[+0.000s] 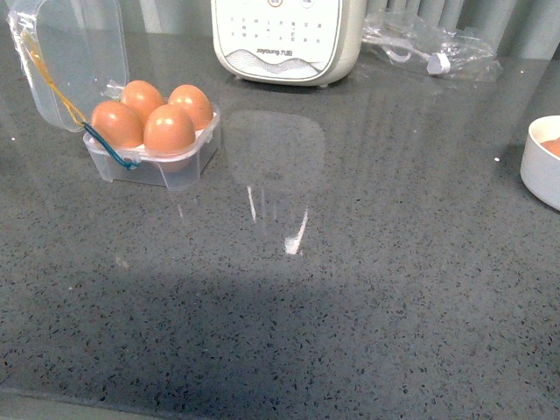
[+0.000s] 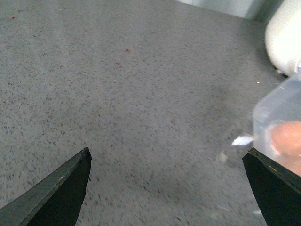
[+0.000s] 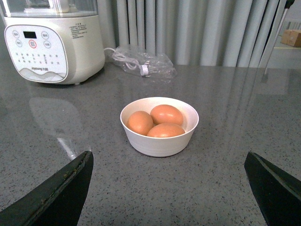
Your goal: Put egg into box
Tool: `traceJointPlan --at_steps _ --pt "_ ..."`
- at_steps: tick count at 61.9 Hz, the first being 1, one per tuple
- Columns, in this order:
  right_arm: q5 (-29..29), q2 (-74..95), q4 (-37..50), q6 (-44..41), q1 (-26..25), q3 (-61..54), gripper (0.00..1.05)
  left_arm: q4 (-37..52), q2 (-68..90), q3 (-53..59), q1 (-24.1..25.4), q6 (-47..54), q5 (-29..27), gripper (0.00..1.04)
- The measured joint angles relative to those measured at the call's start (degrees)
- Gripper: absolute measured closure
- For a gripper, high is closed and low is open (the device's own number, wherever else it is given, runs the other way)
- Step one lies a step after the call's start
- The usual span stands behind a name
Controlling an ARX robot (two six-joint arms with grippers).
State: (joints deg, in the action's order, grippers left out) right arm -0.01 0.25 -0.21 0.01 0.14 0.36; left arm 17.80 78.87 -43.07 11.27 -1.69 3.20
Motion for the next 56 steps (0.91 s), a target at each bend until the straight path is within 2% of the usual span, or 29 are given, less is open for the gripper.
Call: traceJointPlan --at_steps 10,23,44,56 --pt "0.0 0.0 0.0 0.0 0.0 0.0 0.07 -1.6 9.4 -10.4 0.1 2.3 -0.2 0.07" --pt "0.0 0.0 0.0 0.0 0.0 0.0 0.07 -3.7 14.9 -17.0 -0.8 3.1 -1.1 0.07" --pt "0.0 0.0 0.0 0.0 0.0 0.0 0.07 -4.2 17.1 -20.2 -4.9 3.1 -2.3 0.07" --pt "0.0 0.0 0.0 0.0 0.0 0.0 0.07 -4.4 16.8 -19.7 -9.0 3.4 -3.1 0.07"
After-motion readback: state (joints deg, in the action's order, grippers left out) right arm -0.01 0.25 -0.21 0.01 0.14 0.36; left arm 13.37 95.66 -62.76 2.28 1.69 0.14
